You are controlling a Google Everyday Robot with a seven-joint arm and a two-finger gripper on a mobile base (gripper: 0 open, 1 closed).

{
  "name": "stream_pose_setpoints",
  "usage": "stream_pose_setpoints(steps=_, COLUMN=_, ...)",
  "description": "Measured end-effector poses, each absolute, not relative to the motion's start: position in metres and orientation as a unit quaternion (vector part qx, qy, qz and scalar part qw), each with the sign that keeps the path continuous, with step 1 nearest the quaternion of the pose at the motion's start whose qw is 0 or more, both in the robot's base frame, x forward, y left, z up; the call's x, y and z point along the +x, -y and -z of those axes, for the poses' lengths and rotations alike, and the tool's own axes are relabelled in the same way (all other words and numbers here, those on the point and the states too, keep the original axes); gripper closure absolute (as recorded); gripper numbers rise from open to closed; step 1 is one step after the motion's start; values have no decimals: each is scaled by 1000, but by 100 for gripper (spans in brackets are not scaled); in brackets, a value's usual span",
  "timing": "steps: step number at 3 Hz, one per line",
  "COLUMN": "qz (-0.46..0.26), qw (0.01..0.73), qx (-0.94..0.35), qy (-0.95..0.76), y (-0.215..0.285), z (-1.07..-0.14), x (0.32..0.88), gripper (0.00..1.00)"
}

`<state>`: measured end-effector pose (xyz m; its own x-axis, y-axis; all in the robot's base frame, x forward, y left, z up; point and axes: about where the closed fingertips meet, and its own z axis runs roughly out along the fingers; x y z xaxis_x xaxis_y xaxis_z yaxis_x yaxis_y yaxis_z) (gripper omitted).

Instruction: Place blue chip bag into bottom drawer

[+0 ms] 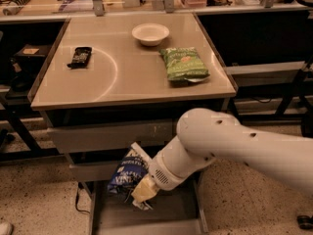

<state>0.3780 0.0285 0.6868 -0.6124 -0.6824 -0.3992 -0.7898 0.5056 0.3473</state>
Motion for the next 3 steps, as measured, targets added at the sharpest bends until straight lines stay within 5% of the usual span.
stream_pose_setpoints(steps=3, qz=-302, qw=60, qx=-400, qy=-863, y=-37, z=-605, x=360, gripper=100)
